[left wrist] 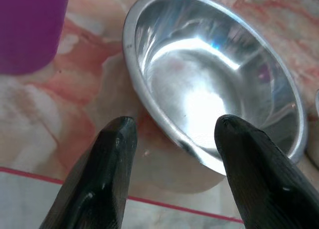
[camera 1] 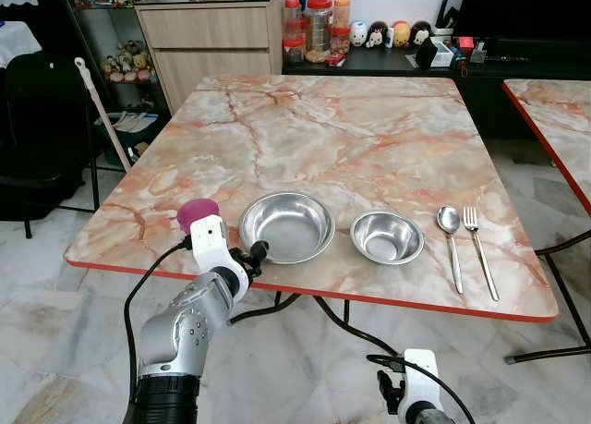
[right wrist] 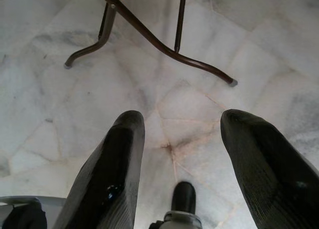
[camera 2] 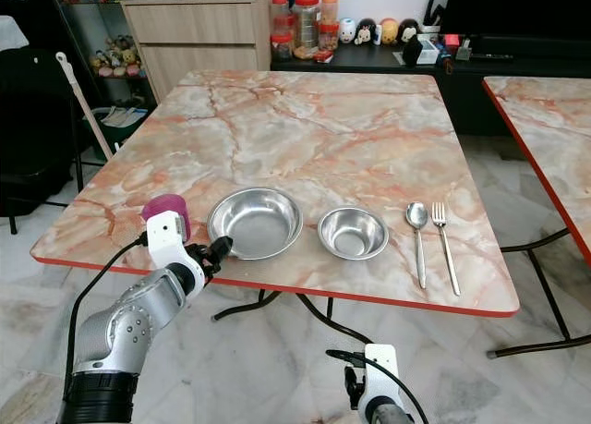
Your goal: Setting the table
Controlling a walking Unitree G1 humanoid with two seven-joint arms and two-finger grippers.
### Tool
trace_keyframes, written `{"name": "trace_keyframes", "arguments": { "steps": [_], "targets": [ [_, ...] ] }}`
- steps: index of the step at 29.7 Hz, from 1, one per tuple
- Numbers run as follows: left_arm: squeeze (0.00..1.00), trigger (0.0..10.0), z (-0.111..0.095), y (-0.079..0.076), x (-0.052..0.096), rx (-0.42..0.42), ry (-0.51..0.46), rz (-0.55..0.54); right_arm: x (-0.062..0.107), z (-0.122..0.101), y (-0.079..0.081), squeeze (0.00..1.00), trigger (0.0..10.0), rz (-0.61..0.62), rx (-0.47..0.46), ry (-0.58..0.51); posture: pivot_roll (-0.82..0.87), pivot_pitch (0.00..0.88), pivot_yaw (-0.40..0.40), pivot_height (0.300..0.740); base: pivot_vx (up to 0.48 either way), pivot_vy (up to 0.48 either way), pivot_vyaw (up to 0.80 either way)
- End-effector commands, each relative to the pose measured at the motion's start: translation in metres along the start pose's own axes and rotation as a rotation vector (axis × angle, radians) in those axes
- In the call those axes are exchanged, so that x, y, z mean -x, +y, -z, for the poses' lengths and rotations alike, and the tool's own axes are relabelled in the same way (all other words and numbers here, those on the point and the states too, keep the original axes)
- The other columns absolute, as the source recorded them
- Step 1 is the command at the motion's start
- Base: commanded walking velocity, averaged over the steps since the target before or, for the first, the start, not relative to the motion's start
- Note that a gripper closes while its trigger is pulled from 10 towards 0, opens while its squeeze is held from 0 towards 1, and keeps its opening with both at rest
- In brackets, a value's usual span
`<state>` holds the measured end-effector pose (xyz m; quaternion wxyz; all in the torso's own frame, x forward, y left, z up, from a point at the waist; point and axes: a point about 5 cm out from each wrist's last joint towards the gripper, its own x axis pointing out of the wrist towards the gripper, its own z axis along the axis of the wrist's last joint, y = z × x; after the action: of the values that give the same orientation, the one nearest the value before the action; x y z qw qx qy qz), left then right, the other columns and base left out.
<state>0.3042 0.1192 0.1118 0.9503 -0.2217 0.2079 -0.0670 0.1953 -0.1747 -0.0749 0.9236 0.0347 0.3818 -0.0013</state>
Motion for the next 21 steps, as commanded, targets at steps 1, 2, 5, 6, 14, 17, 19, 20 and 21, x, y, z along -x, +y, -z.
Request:
{"name": "trace_keyframes", "arguments": {
  "steps": [1,2,5,6,14,17,19,20,21],
  "targets": [
    [0.00,10.0,-0.0022,-0.0016,-0.0019,-0.006,0.003,-0.004,-0.0004,-0.0008,-0.0002,0.00,10.0,0.007,-0.015,0.001,0.00,0.000,0.056,0.740,0.000,0.000,0.00],
    [0.00,10.0,-0.0021,-0.0018,-0.0024,0.000,0.001,-0.003,-0.0002,-0.0004,-0.0008,0.00,10.0,0.009,-0.016,0.002,0.00,0.000,0.056,0.740,0.000,0.000,0.00],
    [0.00,10.0,-0.0019,-0.0009,-0.0044,0.003,-0.008,-0.023,0.0003,0.0007,-0.0020,0.00,10.0,0.012,-0.016,0.004,0.00,0.000,0.056,0.740,0.000,0.000,0.00],
    [0.00,10.0,-0.0017,-0.0007,-0.0049,0.008,-0.010,-0.030,0.0004,0.0009,-0.0024,0.00,10.0,0.013,-0.015,0.005,0.00,0.000,0.056,0.740,0.000,0.000,0.00],
    [0.00,10.0,0.0008,-0.0021,-0.0075,0.036,-0.011,-0.025,0.0006,0.0010,-0.0035,0.00,10.0,0.016,-0.015,0.006,-0.01,0.000,0.059,0.740,0.000,0.000,0.00],
    [0.00,10.0,0.0058,-0.0005,-0.0102,0.042,0.008,-0.037,-0.0002,-0.0017,-0.0040,0.00,10.0,0.019,-0.021,-0.002,-0.02,0.000,0.063,0.740,0.000,0.000,0.00],
    [0.00,10.0,0.0061,-0.0021,-0.0105,0.044,0.008,-0.030,-0.0004,-0.0025,-0.0041,0.00,10.0,0.021,-0.021,-0.005,-0.02,0.000,0.063,0.740,0.000,0.000,0.00],
    [0.00,10.0,0.0057,-0.0032,-0.0105,0.043,0.005,-0.029,-0.0005,-0.0029,-0.0042,0.00,10.0,0.023,-0.022,-0.007,-0.02,0.000,0.063,0.740,0.000,0.000,0.00],
    [0.00,10.0,0.0051,-0.0040,-0.0107,0.041,0.003,-0.028,-0.0007,-0.0036,-0.0040,0.00,10.0,0.024,-0.023,-0.010,-0.03,0.000,0.067,0.740,0.000,0.000,0.00]
  ]
}}
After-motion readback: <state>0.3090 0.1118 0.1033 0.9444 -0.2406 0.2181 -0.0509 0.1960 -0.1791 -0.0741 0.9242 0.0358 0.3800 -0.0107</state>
